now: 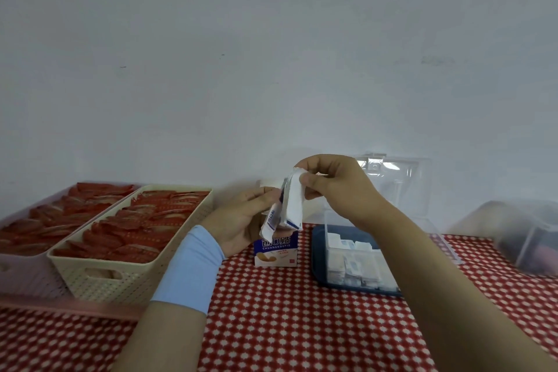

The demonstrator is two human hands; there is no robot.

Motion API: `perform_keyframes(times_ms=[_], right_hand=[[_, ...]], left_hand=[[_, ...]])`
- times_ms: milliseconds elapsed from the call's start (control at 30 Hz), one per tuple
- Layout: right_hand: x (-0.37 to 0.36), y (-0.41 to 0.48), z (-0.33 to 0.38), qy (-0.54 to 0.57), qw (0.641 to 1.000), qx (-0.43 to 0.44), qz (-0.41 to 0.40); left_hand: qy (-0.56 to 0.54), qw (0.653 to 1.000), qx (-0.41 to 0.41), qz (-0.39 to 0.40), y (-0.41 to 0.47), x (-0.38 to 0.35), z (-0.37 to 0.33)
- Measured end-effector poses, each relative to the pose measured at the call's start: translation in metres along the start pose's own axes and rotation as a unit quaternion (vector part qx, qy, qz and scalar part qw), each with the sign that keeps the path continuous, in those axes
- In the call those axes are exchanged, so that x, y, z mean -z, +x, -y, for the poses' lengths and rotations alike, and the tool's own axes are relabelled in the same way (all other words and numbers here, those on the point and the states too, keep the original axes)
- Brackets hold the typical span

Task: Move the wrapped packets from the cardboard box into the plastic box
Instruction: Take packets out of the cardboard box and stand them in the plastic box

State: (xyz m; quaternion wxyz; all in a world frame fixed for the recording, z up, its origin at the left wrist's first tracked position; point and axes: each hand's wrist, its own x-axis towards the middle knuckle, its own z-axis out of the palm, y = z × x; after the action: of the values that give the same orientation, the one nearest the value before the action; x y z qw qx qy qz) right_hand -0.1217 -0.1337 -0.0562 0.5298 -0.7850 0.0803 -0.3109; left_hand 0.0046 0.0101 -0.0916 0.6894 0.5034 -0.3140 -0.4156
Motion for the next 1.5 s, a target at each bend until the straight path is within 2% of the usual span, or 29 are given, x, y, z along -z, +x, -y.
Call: perform_keyframes(times_ms=[133, 300, 467, 600, 633, 700, 800, 967, 1167, 1500], right_hand=[[0.004, -0.006, -0.002, 0.028, 1.000, -0.014, 0.000], [0.002, -0.007, -0.006, 0.006, 1.000, -0.009, -0.022], [0.006, -0.014, -0.006, -0.008, 0.999, -0.014, -0.045], [0.015, -0.019, -0.013, -0.128, 0.990, 0.005, -0.063], [0.020, -0.022, -0.012, -0.134, 0.990, 0.011, -0.048], [0.028, -0.031, -0.007, -0.145, 0.989, 0.010, 0.032], [0.035, -0.041, -0.004, -0.217, 0.968, 0.010, 0.123], [0.043, -0.043, -0.013, -0.235, 0.965, 0.075, 0.085], [0.051, -0.048, -0.016, -0.259, 0.955, 0.088, 0.110], [0.043, -0.045, -0.024, -0.308, 0.938, 0.150, 0.056]], left_hand=[[-0.027, 0.999, -0.025, -0.030, 0.003, 0.001, -0.001], [-0.066, 0.997, 0.014, 0.040, 0.003, -0.022, 0.006], [-0.138, 0.989, 0.023, 0.044, 0.006, -0.038, 0.016], [-0.123, 0.992, 0.031, 0.014, 0.010, -0.046, 0.025], [-0.122, 0.992, 0.032, 0.009, 0.011, -0.049, 0.027], [-0.128, 0.991, 0.025, 0.004, 0.013, -0.052, 0.029], [-0.135, 0.990, 0.024, 0.015, 0.016, -0.061, 0.033], [-0.148, 0.989, 0.000, 0.001, 0.020, -0.076, 0.040], [-0.138, 0.990, 0.009, 0.012, 0.022, -0.084, 0.044], [-0.147, 0.988, -0.002, 0.037, 0.019, -0.085, 0.045]])
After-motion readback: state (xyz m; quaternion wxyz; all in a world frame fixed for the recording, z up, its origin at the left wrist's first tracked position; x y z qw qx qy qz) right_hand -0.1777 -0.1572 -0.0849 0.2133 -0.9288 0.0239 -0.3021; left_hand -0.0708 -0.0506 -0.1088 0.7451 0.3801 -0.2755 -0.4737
